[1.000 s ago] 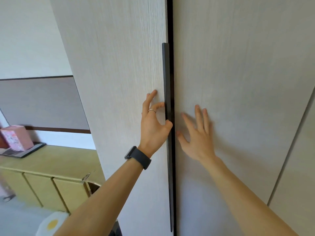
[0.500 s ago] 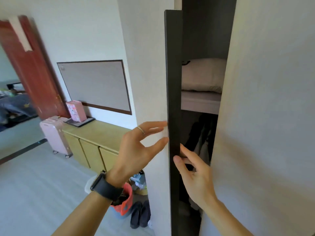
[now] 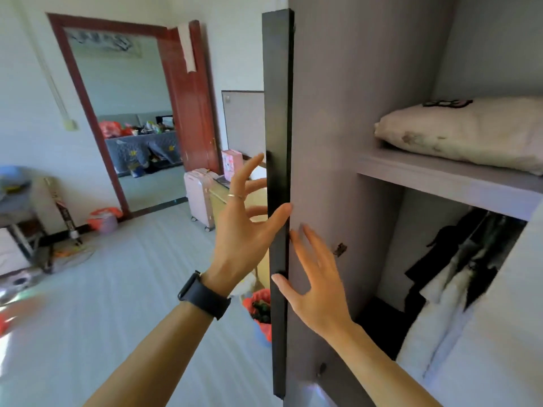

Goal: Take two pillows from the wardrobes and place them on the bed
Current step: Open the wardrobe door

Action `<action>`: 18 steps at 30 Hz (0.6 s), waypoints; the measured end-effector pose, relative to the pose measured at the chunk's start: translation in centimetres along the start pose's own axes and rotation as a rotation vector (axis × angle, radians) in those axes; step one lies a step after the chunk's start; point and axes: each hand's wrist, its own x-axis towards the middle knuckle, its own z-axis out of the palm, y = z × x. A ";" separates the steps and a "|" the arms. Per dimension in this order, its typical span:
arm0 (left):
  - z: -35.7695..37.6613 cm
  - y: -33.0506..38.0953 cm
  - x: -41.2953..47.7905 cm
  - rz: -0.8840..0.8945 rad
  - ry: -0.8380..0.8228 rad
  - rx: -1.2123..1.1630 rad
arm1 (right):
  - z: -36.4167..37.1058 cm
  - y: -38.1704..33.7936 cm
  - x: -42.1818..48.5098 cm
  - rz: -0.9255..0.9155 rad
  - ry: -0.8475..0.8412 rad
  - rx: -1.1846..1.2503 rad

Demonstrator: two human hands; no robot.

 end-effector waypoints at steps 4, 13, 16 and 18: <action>-2.3 -1.7 1.3 -0.006 0.067 0.106 | 4.6 -0.6 2.4 -0.099 -0.030 -0.077; -5.1 -5.4 4.1 -0.090 0.086 0.194 | 9.5 -3.1 5.3 -0.041 -0.022 -0.123; -5.3 -5.5 3.8 -0.084 0.079 0.265 | 8.8 -2.8 5.3 -0.050 -0.059 -0.112; -5.0 -5.8 2.7 -0.019 0.132 0.418 | 7.5 -1.8 4.6 -0.072 -0.093 -0.083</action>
